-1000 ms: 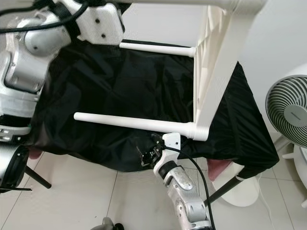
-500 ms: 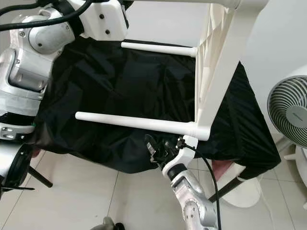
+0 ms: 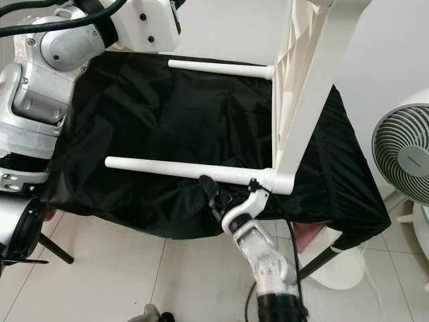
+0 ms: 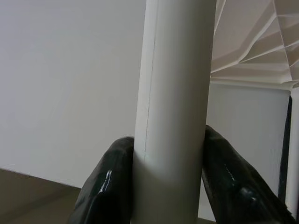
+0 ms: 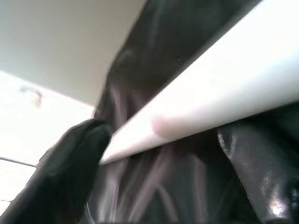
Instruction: Building children table
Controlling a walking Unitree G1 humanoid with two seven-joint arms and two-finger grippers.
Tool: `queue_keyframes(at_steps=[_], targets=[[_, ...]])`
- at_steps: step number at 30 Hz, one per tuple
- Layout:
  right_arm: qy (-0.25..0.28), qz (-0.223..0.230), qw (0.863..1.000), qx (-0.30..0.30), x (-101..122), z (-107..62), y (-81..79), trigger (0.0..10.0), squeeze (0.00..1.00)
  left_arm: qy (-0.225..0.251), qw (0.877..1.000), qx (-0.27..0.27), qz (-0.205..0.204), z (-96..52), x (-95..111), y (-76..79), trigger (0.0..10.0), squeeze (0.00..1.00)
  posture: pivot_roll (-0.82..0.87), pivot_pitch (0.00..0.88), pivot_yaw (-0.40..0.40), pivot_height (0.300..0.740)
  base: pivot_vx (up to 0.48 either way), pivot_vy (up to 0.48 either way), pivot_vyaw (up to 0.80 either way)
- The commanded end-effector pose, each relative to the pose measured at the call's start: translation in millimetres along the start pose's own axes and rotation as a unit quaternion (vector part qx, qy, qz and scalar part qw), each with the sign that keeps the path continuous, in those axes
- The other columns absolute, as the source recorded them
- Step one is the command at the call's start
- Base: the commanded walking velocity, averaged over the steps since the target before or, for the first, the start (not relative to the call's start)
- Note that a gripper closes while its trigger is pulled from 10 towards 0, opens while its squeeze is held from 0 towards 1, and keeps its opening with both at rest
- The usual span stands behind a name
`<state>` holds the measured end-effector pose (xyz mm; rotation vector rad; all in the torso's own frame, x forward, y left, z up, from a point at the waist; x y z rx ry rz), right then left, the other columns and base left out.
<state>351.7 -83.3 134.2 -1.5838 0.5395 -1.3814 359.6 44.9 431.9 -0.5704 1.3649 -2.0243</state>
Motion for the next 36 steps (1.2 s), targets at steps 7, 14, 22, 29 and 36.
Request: queue_keyframes(at_steps=[7, 14, 22, 29, 36], targets=[[0.018, 0.050, 0.998, 0.042, -1, 16.3, -26.6, 10.0, 0.00, 0.012, 0.991, 0.133, -0.033, -9.3, 4, -51.4, 0.0, 0.00, 0.05, 0.056, 0.010, 0.740, 0.000, 0.000, 0.00], [0.032, 0.093, 0.993, -0.064, -2, 22.8, 9.0, 10.0, 0.00, 0.016, 0.990, 0.135, -0.035, -10.3, 6, -52.1, 0.0, 0.00, 0.04, 0.056, 0.011, 0.740, 0.000, 0.000, 0.00], [0.009, 0.119, 0.982, -0.148, -21, 30.1, 27.0, 10.0, 0.00, 0.021, 0.991, 0.131, -0.030, -9.4, 7, -51.2, 0.0, 0.00, 0.04, 0.051, 0.009, 0.740, 0.000, 0.000, 0.00], [0.025, 0.111, 0.985, -0.129, -14, 33.4, 19.1, 4.4, 0.00, 0.020, 0.991, 0.129, -0.031, -9.9, 7, -50.6, 0.0, 0.00, 0.05, 0.049, 0.006, 0.740, 0.000, 0.000, 0.00], [0.089, -0.023, 0.996, -0.020, 23, 29.3, -22.0, 0.0, 0.00, 0.008, 0.988, 0.142, -0.056, -13.0, 1, -52.2, 0.0, 0.00, 0.04, 0.054, 0.010, 0.740, 0.000, 0.000, 0.00]])
Point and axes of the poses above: a point about 5 cm out from each wrist's last joint towards the gripper, its own z axis pointing out of the wrist towards the gripper, its own x axis along the axis of the wrist's last joint, y = z × x, the point moved 5 cm from there along z, pointing out of the wrist towards the gripper, and after that the axes turned 3 degrees about z, right-handed, at the moved point
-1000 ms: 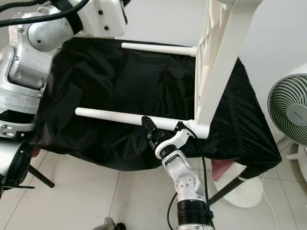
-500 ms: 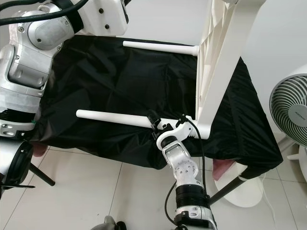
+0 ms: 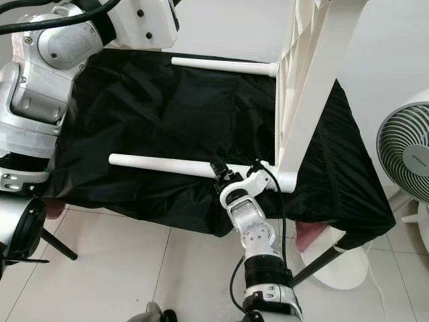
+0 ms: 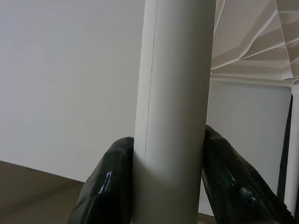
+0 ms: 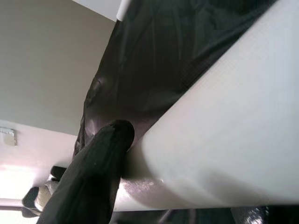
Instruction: Building children table
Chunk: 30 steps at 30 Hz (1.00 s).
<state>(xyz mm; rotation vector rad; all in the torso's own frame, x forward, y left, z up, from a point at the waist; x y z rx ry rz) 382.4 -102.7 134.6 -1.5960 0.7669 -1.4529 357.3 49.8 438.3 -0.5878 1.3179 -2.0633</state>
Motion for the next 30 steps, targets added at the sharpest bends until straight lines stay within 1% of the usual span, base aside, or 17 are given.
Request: queue_keyframes(at_steps=[1, 5, 7, 8, 9, 15, 16, 17, 19, 21, 23, 24, 25, 27, 28, 29, 30], targets=[[0.043, -0.076, 0.993, 0.076, 4, -1.2, -48.2, 0.0, 0.00, 0.011, 0.991, 0.128, -0.049, -9.7, 3, -45.1, 0.0, 0.00, 0.04, 0.054, 0.010, 0.740, 0.000, 0.000, 0.00], [0.064, -0.118, 0.987, 0.086, 13, -4.0, -56.2, 0.0, 0.00, 0.008, 0.990, 0.129, -0.054, -10.2, 0, -45.2, 0.0, 0.00, 0.04, 0.058, 0.012, 0.740, 0.000, 0.000, 0.00], [0.112, -0.211, 0.967, 0.092, 34, -9.8, -69.9, 0.0, 0.00, -0.004, 0.989, 0.134, -0.064, -11.5, -6, -45.6, 0.0, 0.00, 0.03, 0.062, 0.016, 0.740, 0.000, 0.000, 0.00], [0.112, -0.211, 0.967, 0.092, 34, -9.8, -69.9, 0.0, 0.00, -0.004, 0.989, 0.134, -0.064, -11.5, -6, -45.6, 0.0, 0.00, 0.03, 0.062, 0.016, 0.740, 0.000, 0.000, 0.00], [0.150, -0.263, 0.948, 0.101, 50, -15.3, -82.4, 0.0, 0.00, -0.015, 0.988, 0.140, -0.070, -13.0, -13, -46.3, 0.0, 0.00, 0.03, 0.064, 0.019, 0.740, 0.000, 0.000, 0.00], [0.184, -0.305, 0.929, 0.104, 64, -19.1, -91.1, 0.0, 0.00, -0.023, 0.985, 0.150, -0.082, -14.4, -18, -46.9, 0.0, 0.00, 0.03, 0.067, 0.021, 0.740, 0.000, 0.000, 0.00], [0.208, -0.330, 0.914, 0.110, 75, -21.9, -100.0, 0.0, 0.00, -0.032, 0.983, 0.154, -0.094, -15.1, -23, -46.3, 0.0, 0.00, 0.03, 0.069, 0.022, 0.740, 0.000, 0.000, 0.00], [0.208, -0.330, 0.914, 0.110, 75, -21.9, -100.0, 0.0, 0.00, -0.032, 0.983, 0.154, -0.094, -15.1, -23, -46.3, 0.0, 0.00, 0.03, 0.069, 0.022, 0.740, 0.000, 0.000, 0.00], [0.267, -0.393, 0.871, 0.126, 99, -30.2, -123.6, 0.0, 0.00, -0.054, 0.980, 0.154, -0.116, -17.1, -36, -42.2, 0.0, 0.00, 0.03, 0.068, 0.021, 0.740, 0.000, 0.000, 0.00], [0.267, -0.393, 0.871, 0.126, 99, -30.2, -123.6, 0.0, 0.00, -0.054, 0.980, 0.154, -0.116, -17.1, -36, -42.2, 0.0, 0.00, 0.03, 0.068, 0.021, 0.740, 0.000, 0.000, 0.00], [0.311, -0.429, 0.836, 0.142, 117, -37.9, -147.1, 0.0, 0.00, -0.081, 0.974, 0.150, -0.148, -20.4, -52, -34.3, 0.0, 0.00, 0.02, 0.069, 0.023, 0.740, 0.000, 0.000, 0.00], [0.311, -0.429, 0.836, 0.142, 117, -37.9, -147.1, 0.0, 0.00, -0.081, 0.974, 0.150, -0.148, -20.4, -52, -34.3, 0.0, 0.00, 0.02, 0.069, 0.023, 0.740, 0.000, 0.000, 0.00], [0.329, -0.441, 0.820, 0.154, 124, -42.2, -159.5, 0.0, 0.00, -0.096, 0.969, 0.147, -0.172, -22.1, -61, -28.8, 0.0, 0.00, 0.02, 0.069, 0.024, 0.740, 0.000, 0.000, 0.00], [0.329, -0.441, 0.820, 0.154, 124, -42.2, -159.5, 0.0, 0.00, -0.096, 0.969, 0.147, -0.172, -22.1, -61, -28.8, 0.0, 0.00, 0.02, 0.069, 0.024, 0.740, 0.000, 0.000, 0.00], [0.346, -0.460, 0.800, 0.170, 128, -47.1, -173.8, 0.0, 0.00, -0.115, 0.964, 0.138, -0.195, -24.0, -71, -19.6, 0.0, 0.00, 0.02, 0.069, 0.026, 0.740, 0.000, 0.000, 0.00], [0.346, -0.460, 0.800, 0.170, 128, -47.1, -173.8, 0.0, 0.00, -0.115, 0.964, 0.138, -0.195, -24.0, -71, -19.6, 0.0, 0.00, 0.02, 0.069, 0.026, 0.740, 0.000, 0.000, 0.00], [0.357, -0.472, 0.786, 0.180, 130, -50.8, -183.0, 0.0, 0.00, -0.127, 0.962, 0.127, -0.207, -25.8, -76, -10.6, 0.0, 0.00, 0.02, 0.069, 0.026, 0.740, 0.000, 0.000, 0.00]])
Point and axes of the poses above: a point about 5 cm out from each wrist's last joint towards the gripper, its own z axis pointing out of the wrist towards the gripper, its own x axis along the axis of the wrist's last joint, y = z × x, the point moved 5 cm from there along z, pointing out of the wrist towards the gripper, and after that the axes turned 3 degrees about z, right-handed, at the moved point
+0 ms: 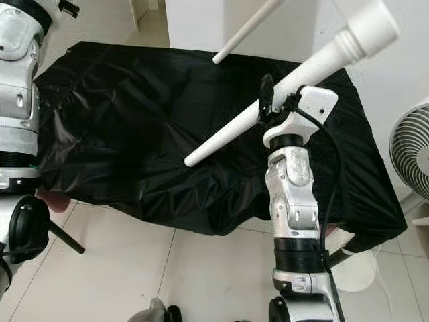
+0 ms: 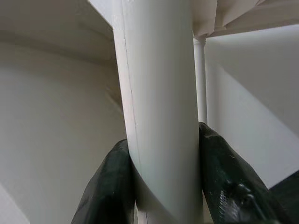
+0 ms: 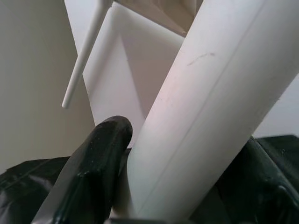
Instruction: Building children table
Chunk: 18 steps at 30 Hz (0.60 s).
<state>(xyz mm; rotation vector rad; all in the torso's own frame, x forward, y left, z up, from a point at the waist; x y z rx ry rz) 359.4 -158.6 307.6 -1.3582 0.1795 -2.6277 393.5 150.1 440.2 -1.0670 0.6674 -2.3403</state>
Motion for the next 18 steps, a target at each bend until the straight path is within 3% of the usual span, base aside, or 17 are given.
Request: queue_keyframes(at_steps=[1, 3, 4, 6, 10, 15, 18], targets=[[0.107, -0.075, 0.989, 0.072, 54, 9.0, -35.8, 0.0, 0.00, 0.004, 0.998, -0.059, -0.004, -0.5, 4, 30.1, 0.0, 0.00, 0.02, 0.069, 0.026, 0.740, 0.000, 0.000, 0.00], [0.107, -0.075, 0.989, 0.072, 54, 9.0, -35.8, 0.0, 0.00, 0.004, 0.998, -0.059, -0.004, -0.5, 4, 30.1, 0.0, 0.00, 0.02, 0.069, 0.026, 0.740, 0.000, 0.000, 0.00], [0.114, -0.088, 0.986, 0.081, 59, 10.7, -39.0, 0.0, 0.00, -0.023, 0.996, -0.076, -0.027, -5.5, -9, 41.4, 0.0, 0.00, 0.01, 0.070, 0.028, 0.740, 0.000, 0.000, 0.00], [0.117, -0.091, 0.985, 0.083, 61, 11.4, -39.5, 0.0, 0.00, -0.032, 0.995, -0.081, -0.039, -6.9, -14, 44.8, 0.0, 0.00, 0.01, 0.070, 0.028, 0.740, 0.000, 0.000, 0.00], [0.149, -0.114, 0.978, 0.095, 83, 18.1, -46.2, 0.0, 0.00, -0.054, 0.992, -0.095, -0.069, -11.9, -24, 57.1, 0.0, 0.00, 0.01, 0.073, 0.029, 0.740, 0.000, 0.000, 0.00], [0.158, -0.122, 0.975, 0.102, 89, 20.5, -49.8, 0.0, 0.00, -0.063, 0.990, -0.096, -0.082, -12.8, -27, 60.1, 0.0, 0.00, 0.01, 0.072, 0.028, 0.740, 0.000, 0.000, 0.00], [0.171, -0.131, 0.970, 0.113, 97, 23.1, -53.7, 0.0, 0.00, -0.078, 0.985, -0.101, -0.113, -15.3, -29, 63.2, 0.0, 0.00, 0.01, 0.071, 0.029, 0.740, 0.000, 0.000, 0.00]])
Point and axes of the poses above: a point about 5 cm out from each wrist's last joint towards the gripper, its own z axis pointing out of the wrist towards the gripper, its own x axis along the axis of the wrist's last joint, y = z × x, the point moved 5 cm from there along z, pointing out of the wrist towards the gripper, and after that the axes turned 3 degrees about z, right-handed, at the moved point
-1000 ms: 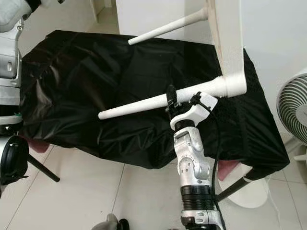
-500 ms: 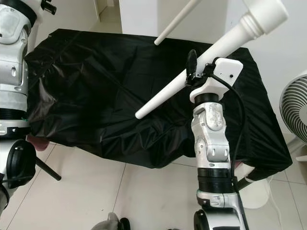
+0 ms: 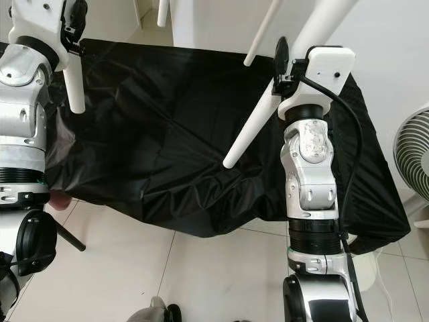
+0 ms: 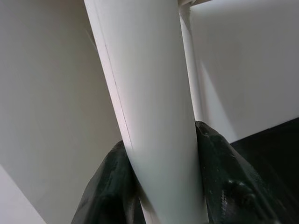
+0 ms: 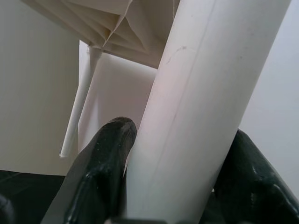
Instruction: Building children table
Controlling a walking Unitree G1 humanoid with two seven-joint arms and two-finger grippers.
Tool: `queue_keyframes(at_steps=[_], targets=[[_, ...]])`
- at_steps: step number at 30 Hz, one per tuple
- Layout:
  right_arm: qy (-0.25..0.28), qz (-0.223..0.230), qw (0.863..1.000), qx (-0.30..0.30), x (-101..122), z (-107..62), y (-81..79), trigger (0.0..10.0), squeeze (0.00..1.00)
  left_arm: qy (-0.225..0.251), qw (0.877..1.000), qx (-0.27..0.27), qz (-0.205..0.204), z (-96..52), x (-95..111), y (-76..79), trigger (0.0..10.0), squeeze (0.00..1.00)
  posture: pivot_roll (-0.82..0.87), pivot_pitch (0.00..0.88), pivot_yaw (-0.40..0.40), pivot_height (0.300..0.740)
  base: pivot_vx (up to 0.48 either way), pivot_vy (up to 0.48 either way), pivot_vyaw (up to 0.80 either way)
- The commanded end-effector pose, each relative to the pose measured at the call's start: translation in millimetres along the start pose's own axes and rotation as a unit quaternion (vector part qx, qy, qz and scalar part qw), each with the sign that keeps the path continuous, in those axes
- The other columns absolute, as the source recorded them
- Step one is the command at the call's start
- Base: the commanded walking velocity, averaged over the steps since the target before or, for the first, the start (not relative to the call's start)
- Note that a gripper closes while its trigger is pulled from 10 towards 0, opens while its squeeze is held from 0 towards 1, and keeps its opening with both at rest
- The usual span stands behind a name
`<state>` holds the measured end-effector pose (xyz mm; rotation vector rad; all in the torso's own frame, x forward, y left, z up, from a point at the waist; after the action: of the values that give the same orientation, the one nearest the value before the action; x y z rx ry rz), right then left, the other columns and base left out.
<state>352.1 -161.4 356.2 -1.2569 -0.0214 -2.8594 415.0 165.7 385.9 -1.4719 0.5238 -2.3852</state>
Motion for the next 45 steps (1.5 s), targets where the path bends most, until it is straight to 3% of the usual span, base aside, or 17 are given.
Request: queue_keyframes(at_steps=[1, 6, 8, 12, 16, 18, 25, 27, 28, 29, 30, 32, 33, 34, 35, 36, 45], targets=[[0.118, -0.030, 0.990, 0.074, 61, 10.5, -34.6, 0.0, 0.00, 0.017, 0.996, -0.082, 0.024, 0.7, 12, 42.2, 0.0, 0.00, 0.01, 0.071, 0.029, 0.740, 0.000, 0.000, 0.00], [0.130, -0.039, 0.987, 0.089, 70, 17.0, -37.2, 0.0, 0.00, -0.006, 0.995, -0.094, -0.017, -4.0, 5, 47.9, 0.0, 0.00, 0.01, 0.071, 0.029, 0.740, 0.000, 0.000, 0.00], [0.134, -0.044, 0.984, 0.106, 76, 25.0, -42.0, 0.0, 0.00, -0.049, 0.991, -0.112, -0.056, -12.2, -15, 56.6, 0.0, 0.00, 0.00, 0.070, 0.028, 0.740, 0.000, 0.000, 0.00], [0.126, -0.049, 0.984, 0.118, 74, 28.1, -46.0, 0.0, 0.00, -0.062, 0.989, -0.118, -0.063, -15.9, -21, 59.9, 0.0, 0.00, 0.00, 0.070, 0.026, 0.740, 0.000, 0.000, 0.00], [0.047, -0.053, 0.984, 0.161, 39, 27.6, -60.5, 0.0, 0.00, -0.098, 0.985, -0.132, -0.058, -30.0, -42, 67.8, 0.0, 0.00, 0.00, 0.069, 0.019, 0.740, 0.000, 0.000, 0.00], [0.047, -0.053, 0.984, 0.161, 39, 27.6, -60.5, 0.0, 0.00, -0.098, 0.985, -0.132, -0.058, -30.0, -42, 67.8, 0.0, 0.00, 0.00, 0.069, 0.019, 0.740, 0.000, 0.000, 0.00], [-0.078, -0.010, 0.984, 0.162, -26, -12.3, -70.8, 0.0, 0.00, -0.158, 0.975, -0.148, -0.043, -55.1, -87, 78.8, 0.0, 0.00, 0.00, 0.069, 0.013, 0.740, 0.000, 0.000, 0.00], [-0.115, 0.011, 0.981, 0.157, -42, -29.8, -73.7, 0.0, 0.00, -0.164, 0.974, -0.155, -0.036, -59.0, -92, 82.7, 4.2, 0.00, 0.00, 0.068, 0.014, 0.740, 0.000, 0.000, 0.00], [-0.132, 0.023, 0.979, 0.153, -49, -36.2, -73.4, 1.7, 0.00, -0.167, 0.973, -0.157, -0.035, -60.7, -94, 84.1, 8.2, 0.00, -0.01, 0.069, 0.018, 0.740, 0.000, 0.000, 0.00], [-0.132, 0.023, 0.979, 0.153, -49, -36.2, -73.4, 1.7, 0.00, -0.167, 0.973, -0.157, -0.035, -60.7, -94, 84.1, 8.2, 0.00, -0.01, 0.069, 0.018, 0.740, 0.000, 0.000, 0.00], [-0.150, 0.035, 0.977, 0.151, -57, -42.6, -73.5, 10.0, 0.00, -0.172, 0.972, -0.157, -0.034, -62.2, -96, 85.3, 10.0, 0.00, -0.01, 0.068, 0.019, 0.740, 0.000, 0.000, 0.00], [-0.161, 0.044, 0.975, 0.148, -61, -47.0, -73.4, 10.0, 0.00, -0.174, 0.972, -0.157, -0.030, -63.2, -98, 85.7, 10.0, 0.00, -0.01, 0.068, 0.019, 0.740, 0.000, 0.000, 0.00], [-0.173, 0.053, 0.973, 0.146, -66, -50.8, -73.4, 10.0, 0.00, -0.176, 0.972, -0.155, -0.027, -64.1, -99, 85.3, 10.0, 0.06, -0.01, 0.068, 0.019, 0.740, 0.000, 0.000, 0.00], [-0.181, 0.059, 0.971, 0.144, -69, -53.2, -73.4, 10.0, 0.00, -0.176, 0.972, -0.153, -0.025, -64.7, -100, 85.1, 10.0, 0.93, -0.01, 0.068, 0.019, 0.740, 0.000, 0.000, 0.00], [-0.181, 0.059, 0.971, 0.144, -69, -53.2, -73.4, 10.0, 0.00, -0.176, 0.972, -0.153, -0.025, -64.7, -100, 85.1, 10.0, 0.93, -0.01, 0.068, 0.019, 0.740, 0.000, 0.000, 0.00], [-0.184, 0.066, 0.971, 0.141, -71, -55.0, -72.5, 10.0, 1.00, -0.171, 0.974, -0.148, -0.032, -64.6, -98, 83.9, 10.0, 1.00, -0.01, 0.068, 0.019, 0.740, 0.000, 0.000, 0.00], [-0.156, 0.059, 0.980, 0.106, -64, -47.6, -57.9, 10.0, 1.00, -0.126, 0.979, -0.148, -0.062, -63.5, -81, 80.1, 10.0, 1.00, -0.01, 0.059, 0.014, 0.740, 0.000, 0.000, 0.00]])
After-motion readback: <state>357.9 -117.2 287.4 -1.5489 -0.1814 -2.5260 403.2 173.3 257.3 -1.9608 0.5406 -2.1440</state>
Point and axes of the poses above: a point about 5 cm out from each wrist's last joint towards the gripper, its own z axis pointing out of the wrist towards the gripper, its own x axis along the axis of the wrist's last joint, y = z × x, the point moved 5 cm from there along z, pointing out of the wrist towards the gripper, and after that the axes turned 3 degrees about z, right-handed, at the moved point
